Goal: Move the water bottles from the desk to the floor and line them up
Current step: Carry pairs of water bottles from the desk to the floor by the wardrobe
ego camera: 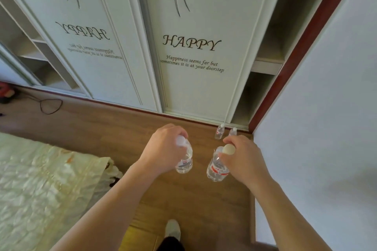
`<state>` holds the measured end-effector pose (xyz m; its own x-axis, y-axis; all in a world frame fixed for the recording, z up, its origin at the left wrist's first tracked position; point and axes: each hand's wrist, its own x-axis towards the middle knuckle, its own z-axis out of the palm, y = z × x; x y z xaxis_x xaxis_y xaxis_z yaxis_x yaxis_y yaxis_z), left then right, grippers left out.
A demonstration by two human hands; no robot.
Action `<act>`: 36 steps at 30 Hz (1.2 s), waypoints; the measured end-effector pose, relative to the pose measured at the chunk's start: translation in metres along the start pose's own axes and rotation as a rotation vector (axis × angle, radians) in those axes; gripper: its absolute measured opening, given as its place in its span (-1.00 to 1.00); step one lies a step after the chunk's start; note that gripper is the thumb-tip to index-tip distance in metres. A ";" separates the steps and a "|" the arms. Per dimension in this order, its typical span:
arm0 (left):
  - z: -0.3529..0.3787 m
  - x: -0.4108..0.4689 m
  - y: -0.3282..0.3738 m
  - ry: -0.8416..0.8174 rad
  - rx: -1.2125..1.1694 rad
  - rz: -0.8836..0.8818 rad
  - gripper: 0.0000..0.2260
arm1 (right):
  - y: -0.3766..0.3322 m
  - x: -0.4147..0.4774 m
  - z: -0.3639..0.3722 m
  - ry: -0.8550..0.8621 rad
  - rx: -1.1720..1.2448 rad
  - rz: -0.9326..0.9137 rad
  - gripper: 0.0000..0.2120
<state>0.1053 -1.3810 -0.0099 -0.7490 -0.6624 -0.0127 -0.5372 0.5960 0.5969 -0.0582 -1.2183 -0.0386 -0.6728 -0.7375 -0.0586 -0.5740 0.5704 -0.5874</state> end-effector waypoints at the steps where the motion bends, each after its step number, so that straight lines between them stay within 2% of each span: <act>1: 0.003 0.020 -0.001 -0.011 -0.004 0.003 -0.79 | 0.004 0.018 0.001 -0.003 -0.006 0.016 -0.68; 6: 0.022 0.118 -0.013 -0.055 0.001 0.042 -0.81 | 0.024 0.107 0.017 -0.008 0.017 0.112 -0.62; 13: 0.048 0.239 -0.025 -0.141 0.015 0.125 -0.89 | 0.053 0.214 0.043 0.016 0.012 0.170 -0.72; 19: 0.089 0.328 -0.038 -0.207 0.054 0.144 -0.81 | 0.097 0.293 0.066 -0.061 -0.024 0.176 -0.67; 29: 0.234 0.446 -0.117 -0.288 0.124 0.123 -0.80 | 0.210 0.400 0.167 -0.153 -0.027 0.166 -0.65; 34: 0.335 0.495 -0.189 -0.311 0.140 0.140 -0.78 | 0.279 0.446 0.254 -0.107 0.078 0.215 -0.67; 36: 0.380 0.515 -0.221 -0.336 0.151 0.166 -0.77 | 0.306 0.465 0.295 -0.113 0.038 0.231 -0.70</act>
<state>-0.3085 -1.6813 -0.4535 -0.9019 -0.3815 -0.2024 -0.4306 0.7587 0.4889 -0.4091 -1.4931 -0.4837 -0.7264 -0.6261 -0.2834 -0.3918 0.7161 -0.5777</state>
